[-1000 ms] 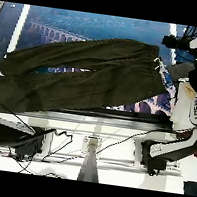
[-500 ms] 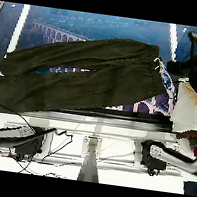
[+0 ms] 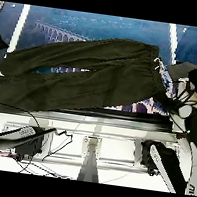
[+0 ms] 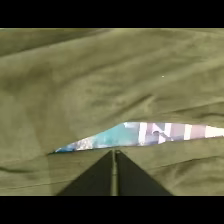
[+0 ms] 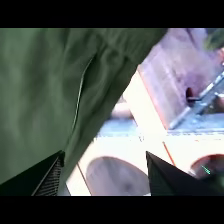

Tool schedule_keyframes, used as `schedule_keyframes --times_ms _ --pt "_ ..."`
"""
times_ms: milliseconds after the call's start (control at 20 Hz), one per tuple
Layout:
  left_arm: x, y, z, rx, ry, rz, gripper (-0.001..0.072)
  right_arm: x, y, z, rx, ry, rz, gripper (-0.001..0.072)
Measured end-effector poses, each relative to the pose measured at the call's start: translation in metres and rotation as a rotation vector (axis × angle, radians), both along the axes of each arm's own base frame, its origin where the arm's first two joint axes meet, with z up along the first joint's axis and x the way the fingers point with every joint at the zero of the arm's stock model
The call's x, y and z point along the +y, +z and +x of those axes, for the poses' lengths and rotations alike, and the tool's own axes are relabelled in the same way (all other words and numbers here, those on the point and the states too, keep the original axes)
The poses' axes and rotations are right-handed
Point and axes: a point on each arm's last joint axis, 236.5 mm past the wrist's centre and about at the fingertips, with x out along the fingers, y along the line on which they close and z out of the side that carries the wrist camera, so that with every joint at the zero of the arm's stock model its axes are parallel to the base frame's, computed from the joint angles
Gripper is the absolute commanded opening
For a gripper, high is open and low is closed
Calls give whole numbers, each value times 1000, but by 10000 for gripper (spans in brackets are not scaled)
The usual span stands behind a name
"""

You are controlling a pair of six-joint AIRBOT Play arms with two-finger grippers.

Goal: Fold the clothes and pants, and hang the long-sleeved shirts on hangers.

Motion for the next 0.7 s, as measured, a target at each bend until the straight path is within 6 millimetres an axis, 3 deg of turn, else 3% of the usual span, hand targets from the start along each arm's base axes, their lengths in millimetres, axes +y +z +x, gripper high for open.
schedule_keyframes --times_ms 50,100,150,300,400,600,700 --pt "1 -6 -1 10 10 -8 590 -2 -6 4 -31 -47 20 638" --pt "3 -11 -2 21 21 -10 351 -4 -10 10 -61 -87 36 640" --pt "7 -15 -3 33 37 -7 268 -7 -14 16 -84 -121 46 641" --pt "35 -25 -15 81 165 6 268 -17 -27 35 -121 -203 70 640" --pt "61 -30 -33 129 268 25 267 -22 -33 49 -124 -231 74 636" --pt "100 -50 -102 306 430 63 268 -32 -39 80 -128 -257 76 614" --pt "110 -63 -142 384 504 66 270 -35 -36 93 -143 -261 72 537"
